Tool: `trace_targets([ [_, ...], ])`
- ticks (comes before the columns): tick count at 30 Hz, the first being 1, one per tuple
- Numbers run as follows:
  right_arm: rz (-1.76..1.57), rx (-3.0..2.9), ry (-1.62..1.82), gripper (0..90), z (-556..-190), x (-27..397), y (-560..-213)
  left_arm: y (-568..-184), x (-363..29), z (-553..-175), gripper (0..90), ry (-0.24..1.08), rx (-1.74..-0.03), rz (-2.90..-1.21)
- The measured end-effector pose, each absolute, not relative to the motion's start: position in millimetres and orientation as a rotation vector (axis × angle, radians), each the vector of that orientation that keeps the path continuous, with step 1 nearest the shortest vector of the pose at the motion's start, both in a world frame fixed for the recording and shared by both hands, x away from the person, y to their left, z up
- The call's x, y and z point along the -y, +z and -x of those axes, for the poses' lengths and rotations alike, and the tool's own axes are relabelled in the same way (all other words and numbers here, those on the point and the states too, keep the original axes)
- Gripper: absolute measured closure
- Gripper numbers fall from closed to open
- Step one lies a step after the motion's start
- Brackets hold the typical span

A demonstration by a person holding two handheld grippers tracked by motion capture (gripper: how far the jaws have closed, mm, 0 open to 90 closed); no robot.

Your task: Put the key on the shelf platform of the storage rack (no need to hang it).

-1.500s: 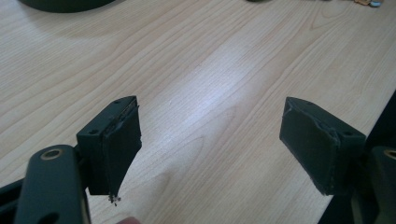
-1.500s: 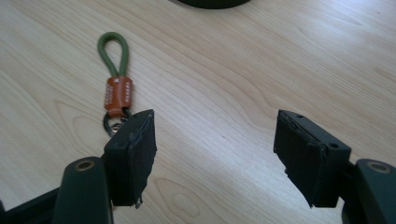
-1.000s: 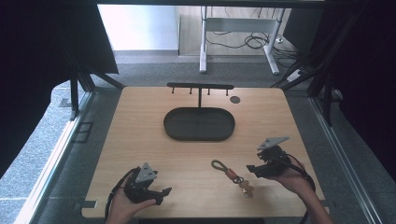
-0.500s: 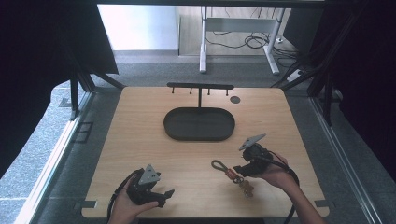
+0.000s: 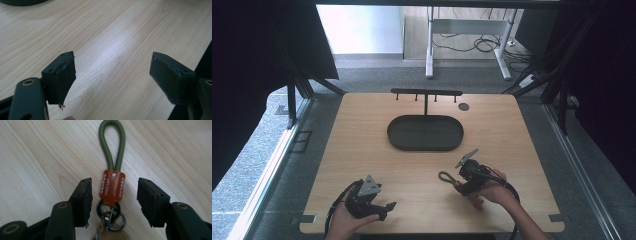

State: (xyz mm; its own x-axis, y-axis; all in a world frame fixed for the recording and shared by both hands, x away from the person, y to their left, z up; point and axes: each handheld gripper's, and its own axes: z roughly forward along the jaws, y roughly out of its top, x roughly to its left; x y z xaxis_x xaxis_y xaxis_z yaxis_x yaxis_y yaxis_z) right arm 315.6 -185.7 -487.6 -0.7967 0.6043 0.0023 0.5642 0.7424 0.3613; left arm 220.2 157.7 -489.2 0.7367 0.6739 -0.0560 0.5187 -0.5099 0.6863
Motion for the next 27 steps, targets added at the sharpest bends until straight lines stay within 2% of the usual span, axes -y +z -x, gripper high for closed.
trace_targets([
  [8,-0.956,-2.854,0.443,53.0,-322,176,-504,-488,-162,-221,21.5,0.29,-0.902,-2.221],
  [17,-0.974,-2.855,0.441,65.3,-325,180,-503,-486,-163,-220,21.6,0.302,-0.907,-2.209],
  [27,-0.981,-2.851,0.445,66.8,-325,182,-503,-486,-162,-220,21.7,0.304,-0.904,-2.215],
])
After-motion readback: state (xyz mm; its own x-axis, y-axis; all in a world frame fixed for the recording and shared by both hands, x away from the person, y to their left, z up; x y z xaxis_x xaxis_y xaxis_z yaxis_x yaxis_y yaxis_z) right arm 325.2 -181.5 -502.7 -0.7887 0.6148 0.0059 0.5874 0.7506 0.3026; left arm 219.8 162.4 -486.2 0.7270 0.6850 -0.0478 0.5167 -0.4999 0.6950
